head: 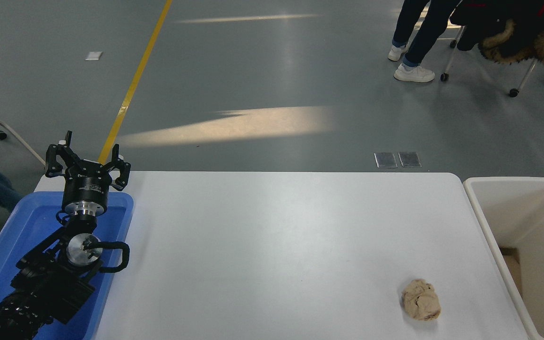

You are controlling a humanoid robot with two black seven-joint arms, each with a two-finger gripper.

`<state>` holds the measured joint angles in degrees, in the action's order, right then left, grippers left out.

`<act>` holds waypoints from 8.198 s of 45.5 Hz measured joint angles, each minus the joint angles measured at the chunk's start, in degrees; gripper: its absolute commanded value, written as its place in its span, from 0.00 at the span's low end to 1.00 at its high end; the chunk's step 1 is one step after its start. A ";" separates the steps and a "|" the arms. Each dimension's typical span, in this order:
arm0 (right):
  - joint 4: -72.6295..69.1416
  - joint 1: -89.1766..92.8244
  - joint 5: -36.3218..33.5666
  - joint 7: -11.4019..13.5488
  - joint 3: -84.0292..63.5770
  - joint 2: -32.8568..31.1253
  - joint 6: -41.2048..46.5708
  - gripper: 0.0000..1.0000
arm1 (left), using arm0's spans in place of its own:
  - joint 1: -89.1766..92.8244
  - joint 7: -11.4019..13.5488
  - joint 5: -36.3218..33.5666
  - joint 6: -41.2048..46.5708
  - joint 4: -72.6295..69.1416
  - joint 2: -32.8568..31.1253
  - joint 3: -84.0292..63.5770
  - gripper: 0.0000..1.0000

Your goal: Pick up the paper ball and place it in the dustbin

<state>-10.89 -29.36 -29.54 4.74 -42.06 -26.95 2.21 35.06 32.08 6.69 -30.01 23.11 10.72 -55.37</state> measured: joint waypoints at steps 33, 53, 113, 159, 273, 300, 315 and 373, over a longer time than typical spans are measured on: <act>0.93 0.35 -0.03 -0.34 0.42 1.43 1.48 0.00 | 0.09 0.00 0.03 -0.06 0.00 0.00 0.00 0.99; -25.76 -22.06 10.63 -0.74 -0.73 -12.24 2.12 0.00 | 0.07 0.00 -0.05 -0.05 0.02 0.00 0.01 0.99; -88.45 -132.22 18.15 -0.55 -44.74 -1.46 40.26 0.95 | -0.07 -0.02 0.08 -0.04 0.01 0.04 0.00 0.99; -89.10 -84.45 17.48 0.11 -35.90 -5.58 10.47 0.95 | -0.08 0.01 0.09 0.03 0.00 0.00 -0.04 0.99; -87.97 -109.48 21.24 0.23 -34.70 -6.93 26.84 0.00 | -0.08 0.00 0.07 -0.05 0.00 0.00 -0.03 0.99; -86.06 -118.19 22.55 -0.16 -43.15 -6.36 33.81 0.00 | -0.09 0.01 0.14 0.03 0.00 0.00 -0.02 0.99; -71.36 -88.43 22.65 0.07 -38.57 -15.03 15.81 0.00 | -0.08 0.02 0.14 0.02 0.00 0.00 -0.02 0.99; -20.29 -19.27 20.62 0.26 7.69 -8.80 -4.84 1.00 | -0.04 0.00 0.07 -0.05 0.00 0.00 -0.05 0.99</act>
<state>-31.18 -48.63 -8.92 5.01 -34.37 -35.75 -2.63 35.02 32.08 6.76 -30.06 23.12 10.72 -55.42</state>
